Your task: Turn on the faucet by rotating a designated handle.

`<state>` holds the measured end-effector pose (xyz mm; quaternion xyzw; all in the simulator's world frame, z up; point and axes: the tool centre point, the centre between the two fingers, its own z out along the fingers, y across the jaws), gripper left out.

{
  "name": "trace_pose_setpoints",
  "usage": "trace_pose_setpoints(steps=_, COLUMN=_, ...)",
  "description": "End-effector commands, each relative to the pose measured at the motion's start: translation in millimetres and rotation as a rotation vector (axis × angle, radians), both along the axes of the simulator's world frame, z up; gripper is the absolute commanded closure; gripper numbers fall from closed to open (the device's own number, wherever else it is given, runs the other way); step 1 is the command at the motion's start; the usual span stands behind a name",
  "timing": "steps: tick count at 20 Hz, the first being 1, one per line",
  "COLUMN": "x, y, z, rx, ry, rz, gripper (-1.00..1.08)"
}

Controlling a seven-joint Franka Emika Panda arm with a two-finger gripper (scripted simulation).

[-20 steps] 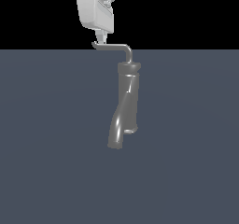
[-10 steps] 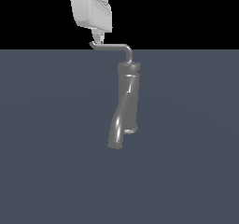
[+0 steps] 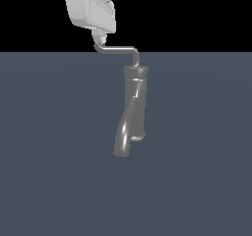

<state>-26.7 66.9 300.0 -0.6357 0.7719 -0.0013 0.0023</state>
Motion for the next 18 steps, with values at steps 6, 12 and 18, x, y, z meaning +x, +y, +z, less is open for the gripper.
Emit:
trace_pose_setpoints(steps=6, x=-14.6, y=-7.8, z=0.1, rx=-0.003, ry=0.000, rz=-0.001, gripper=1.08)
trace_pose_setpoints(steps=12, x=-32.3, y=-16.1, z=0.0, rx=-0.002, ry=0.002, rz=0.000, gripper=1.08)
trace_pose_setpoints(steps=18, x=-50.1, y=-24.5, z=-0.1, rx=-0.002, ry=0.003, rz=0.002, gripper=1.08)
